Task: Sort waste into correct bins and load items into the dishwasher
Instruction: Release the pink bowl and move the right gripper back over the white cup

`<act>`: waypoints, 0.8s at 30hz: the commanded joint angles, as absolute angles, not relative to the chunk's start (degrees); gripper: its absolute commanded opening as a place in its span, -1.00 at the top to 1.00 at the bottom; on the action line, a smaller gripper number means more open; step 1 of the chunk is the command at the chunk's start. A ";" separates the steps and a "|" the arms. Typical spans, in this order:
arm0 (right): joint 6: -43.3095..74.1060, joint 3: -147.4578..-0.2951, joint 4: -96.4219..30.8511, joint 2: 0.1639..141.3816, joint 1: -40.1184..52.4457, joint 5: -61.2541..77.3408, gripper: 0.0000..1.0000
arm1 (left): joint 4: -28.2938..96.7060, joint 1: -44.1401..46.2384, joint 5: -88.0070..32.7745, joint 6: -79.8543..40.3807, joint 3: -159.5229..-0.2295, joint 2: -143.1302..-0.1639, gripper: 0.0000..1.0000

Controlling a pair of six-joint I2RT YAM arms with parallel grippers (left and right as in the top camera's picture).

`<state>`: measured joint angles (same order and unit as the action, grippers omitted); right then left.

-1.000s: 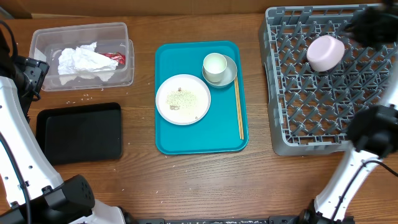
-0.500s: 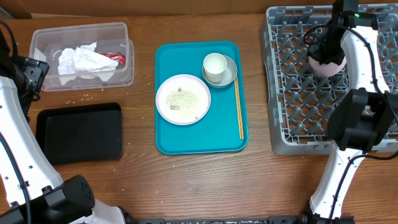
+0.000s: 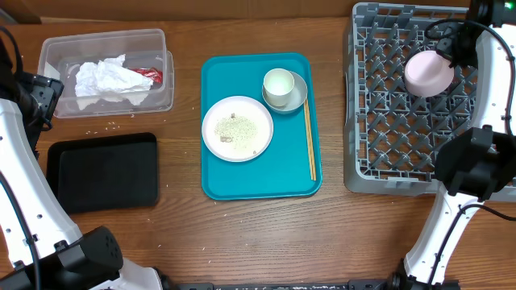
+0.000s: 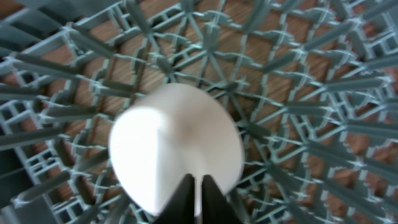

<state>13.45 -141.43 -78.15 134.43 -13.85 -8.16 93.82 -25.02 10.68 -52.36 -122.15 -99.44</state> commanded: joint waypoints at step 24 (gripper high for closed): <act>11.29 -138.63 -77.14 131.20 -13.45 2.26 0.91 | 93.84 -25.10 10.90 -51.83 -121.86 -99.81 -1.00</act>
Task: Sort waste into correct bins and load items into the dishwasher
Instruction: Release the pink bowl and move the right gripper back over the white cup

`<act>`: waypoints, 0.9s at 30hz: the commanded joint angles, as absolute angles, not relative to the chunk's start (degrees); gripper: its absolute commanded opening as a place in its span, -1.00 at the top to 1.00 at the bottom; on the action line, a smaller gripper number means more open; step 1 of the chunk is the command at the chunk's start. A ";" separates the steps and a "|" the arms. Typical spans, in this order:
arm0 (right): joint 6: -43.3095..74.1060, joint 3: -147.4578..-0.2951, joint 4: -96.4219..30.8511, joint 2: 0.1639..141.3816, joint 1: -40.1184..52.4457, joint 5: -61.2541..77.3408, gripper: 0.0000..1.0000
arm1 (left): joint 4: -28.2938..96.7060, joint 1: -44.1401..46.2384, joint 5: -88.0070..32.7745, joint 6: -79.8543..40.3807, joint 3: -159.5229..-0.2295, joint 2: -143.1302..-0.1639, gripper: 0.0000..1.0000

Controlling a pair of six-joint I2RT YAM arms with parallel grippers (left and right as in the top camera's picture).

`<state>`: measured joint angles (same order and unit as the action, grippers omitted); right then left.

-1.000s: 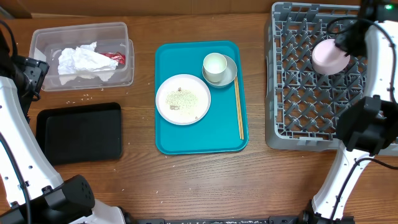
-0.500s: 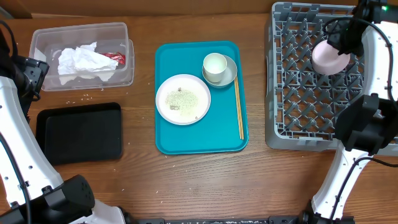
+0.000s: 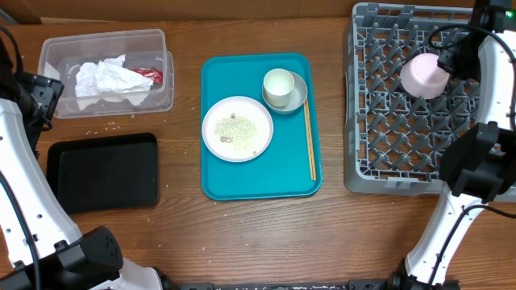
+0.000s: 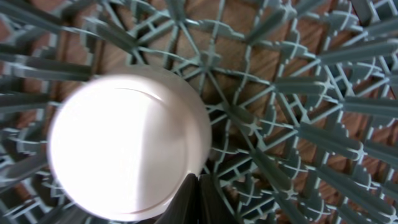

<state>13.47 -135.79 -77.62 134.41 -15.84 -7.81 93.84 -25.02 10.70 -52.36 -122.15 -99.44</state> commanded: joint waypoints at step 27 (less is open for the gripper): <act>-0.32 -136.07 -66.15 136.88 33.71 -12.45 -0.21 | 93.84 -25.10 10.90 -51.83 -121.86 -99.81 -1.00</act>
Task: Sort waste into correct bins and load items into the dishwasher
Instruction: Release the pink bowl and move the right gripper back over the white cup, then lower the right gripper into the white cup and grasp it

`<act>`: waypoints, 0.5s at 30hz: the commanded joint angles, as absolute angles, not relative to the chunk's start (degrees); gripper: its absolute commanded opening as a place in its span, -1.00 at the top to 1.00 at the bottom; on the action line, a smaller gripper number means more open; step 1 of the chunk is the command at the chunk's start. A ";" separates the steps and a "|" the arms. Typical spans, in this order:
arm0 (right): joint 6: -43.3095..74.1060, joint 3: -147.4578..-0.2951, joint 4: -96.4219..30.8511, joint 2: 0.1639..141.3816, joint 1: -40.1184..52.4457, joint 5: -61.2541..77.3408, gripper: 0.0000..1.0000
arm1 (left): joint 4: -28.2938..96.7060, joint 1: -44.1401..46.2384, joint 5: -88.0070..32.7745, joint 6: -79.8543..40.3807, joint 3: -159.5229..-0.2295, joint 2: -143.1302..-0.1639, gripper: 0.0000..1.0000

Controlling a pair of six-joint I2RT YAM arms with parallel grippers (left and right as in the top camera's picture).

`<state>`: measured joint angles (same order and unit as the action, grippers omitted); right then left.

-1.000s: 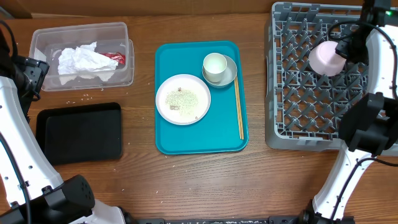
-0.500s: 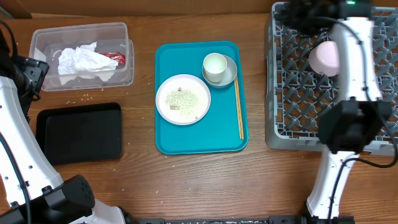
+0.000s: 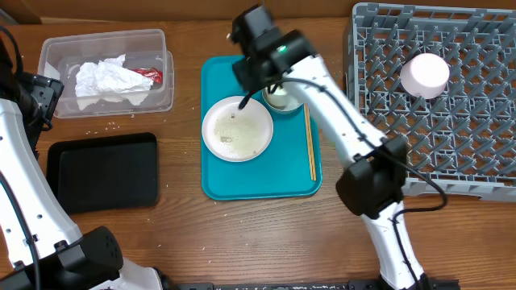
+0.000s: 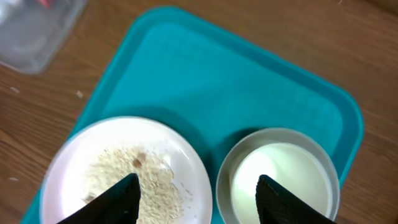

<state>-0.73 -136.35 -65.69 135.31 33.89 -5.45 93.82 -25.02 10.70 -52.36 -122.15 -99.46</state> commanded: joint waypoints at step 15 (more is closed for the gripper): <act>10.52 -136.07 -68.31 140.88 31.09 -7.14 0.05 | 93.84 -25.10 10.90 -51.83 -121.86 -99.81 -1.00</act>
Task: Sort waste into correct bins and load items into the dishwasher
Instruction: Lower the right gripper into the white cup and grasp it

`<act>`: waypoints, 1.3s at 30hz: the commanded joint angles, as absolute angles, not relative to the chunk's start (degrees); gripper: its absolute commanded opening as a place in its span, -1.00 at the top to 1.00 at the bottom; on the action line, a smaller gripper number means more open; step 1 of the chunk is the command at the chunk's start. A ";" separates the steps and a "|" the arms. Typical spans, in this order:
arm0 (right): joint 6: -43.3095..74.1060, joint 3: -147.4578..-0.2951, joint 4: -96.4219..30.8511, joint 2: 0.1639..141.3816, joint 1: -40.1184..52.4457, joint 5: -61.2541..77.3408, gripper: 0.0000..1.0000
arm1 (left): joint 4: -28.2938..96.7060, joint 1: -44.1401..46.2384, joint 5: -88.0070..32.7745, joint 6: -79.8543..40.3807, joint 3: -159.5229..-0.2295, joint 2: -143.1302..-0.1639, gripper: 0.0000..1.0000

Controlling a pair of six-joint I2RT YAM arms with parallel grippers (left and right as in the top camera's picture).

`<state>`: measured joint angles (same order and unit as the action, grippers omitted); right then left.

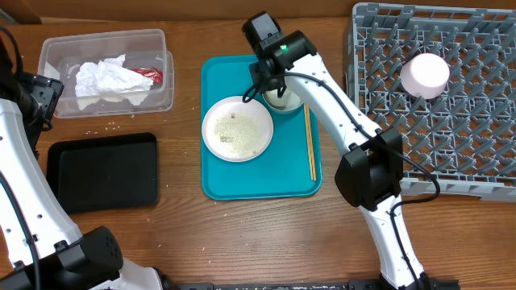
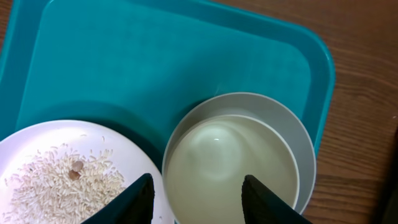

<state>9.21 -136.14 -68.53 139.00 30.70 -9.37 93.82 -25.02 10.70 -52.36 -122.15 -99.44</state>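
My right gripper (image 1: 272,90) (image 2: 199,202) hangs open over the teal tray (image 1: 266,173), its dark fingers (image 2: 140,199) on either side of a pale green cup (image 2: 230,168). The cup stands in a grey saucer (image 2: 301,143). Left of it sits a white plate (image 1: 237,129) with rice scraps. Chopsticks (image 1: 310,141) lie along the tray's right side. A pink cup (image 1: 425,74) rests upside down in the grey dishwasher rack (image 1: 451,137). The left arm (image 1: 32,101) stays at the far left, its jaws not readable.
A clear bin (image 1: 56,48) at the back left holds crumpled white paper and a red wrapper. A black tray (image 1: 102,171) lies in front of it. Crumbs dot the wood between them. The rack fills the right side.
The right gripper, still open, has shifted from above the gap between plate and cup to right over the green cup, and sits lower, with a finger on each side of it.
The right gripper was shut on the pink cup over the rack, then held it lower among the rack's pins. Half a second ago the cup sat upside down in the rack and the gripper was open above the teal tray. Now it straddles the green cup.
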 commanded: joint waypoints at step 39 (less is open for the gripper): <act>10.76 -138.54 -70.19 138.87 31.18 -6.37 0.91 | 93.84 -25.10 10.90 -51.83 -121.86 -99.81 -1.00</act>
